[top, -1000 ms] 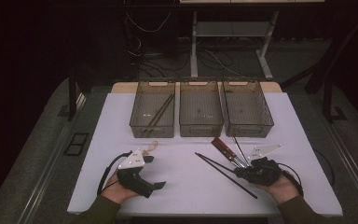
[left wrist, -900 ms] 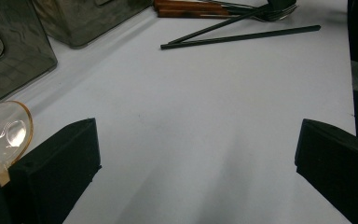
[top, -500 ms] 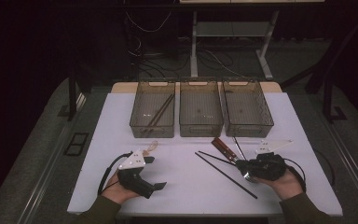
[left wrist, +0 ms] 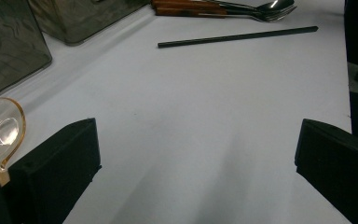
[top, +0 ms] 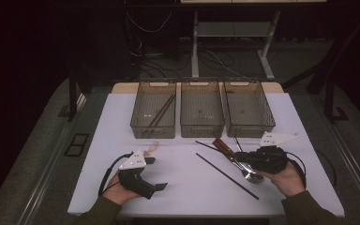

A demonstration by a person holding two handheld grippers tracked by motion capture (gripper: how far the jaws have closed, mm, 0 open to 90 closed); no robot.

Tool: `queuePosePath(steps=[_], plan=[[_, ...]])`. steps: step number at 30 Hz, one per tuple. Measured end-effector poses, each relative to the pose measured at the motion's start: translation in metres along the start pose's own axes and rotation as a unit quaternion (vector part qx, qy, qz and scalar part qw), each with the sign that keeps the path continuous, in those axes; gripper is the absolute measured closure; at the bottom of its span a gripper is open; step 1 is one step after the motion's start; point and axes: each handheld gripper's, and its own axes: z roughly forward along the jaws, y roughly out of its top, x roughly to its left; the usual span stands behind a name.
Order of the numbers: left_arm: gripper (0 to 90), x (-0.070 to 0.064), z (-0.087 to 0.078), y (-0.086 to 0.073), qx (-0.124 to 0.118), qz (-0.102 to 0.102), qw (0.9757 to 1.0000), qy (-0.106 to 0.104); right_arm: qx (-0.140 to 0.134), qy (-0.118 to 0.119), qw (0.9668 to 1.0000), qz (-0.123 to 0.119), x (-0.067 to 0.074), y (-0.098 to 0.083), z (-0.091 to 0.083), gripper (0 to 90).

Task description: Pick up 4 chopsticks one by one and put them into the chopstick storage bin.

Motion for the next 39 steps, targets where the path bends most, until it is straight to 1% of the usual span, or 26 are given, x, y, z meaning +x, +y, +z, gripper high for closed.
queuePosePath(steps=[11, 16, 20, 22, 29, 39], plan=[[0.0, 0.001, 0.001, 0.000, -0.002, -0.005, 1.0000, -0.001, -0.032, 0.007, 0.9995, -0.003, 0.001, 0.017, -0.001, 86.0], [0.0, 0.001, 0.000, 0.000, -0.002, -0.005, 1.0000, 0.000, -0.048, 0.010, 0.9988, -0.004, -0.001, 0.030, -0.001, 86.0], [0.0, 0.002, -0.001, 0.000, -0.006, -0.007, 1.0000, 0.002, -0.054, 0.008, 0.9985, -0.007, -0.003, 0.040, 0.003, 85.9], [0.0, 0.002, -0.001, -0.001, -0.005, -0.008, 1.0000, 0.003, -0.052, 0.003, 0.9986, -0.010, -0.005, 0.045, 0.006, 86.0], [0.0, 0.002, 0.000, -0.001, -0.003, -0.006, 1.0000, 0.004, -0.050, -0.013, 0.9987, -0.002, -0.010, 0.060, 0.024, 85.9], [0.0, 0.002, 0.000, -0.001, -0.002, -0.009, 0.9999, 0.006, -0.044, -0.023, 0.9987, -0.003, -0.012, 0.089, 0.052, 85.9]])
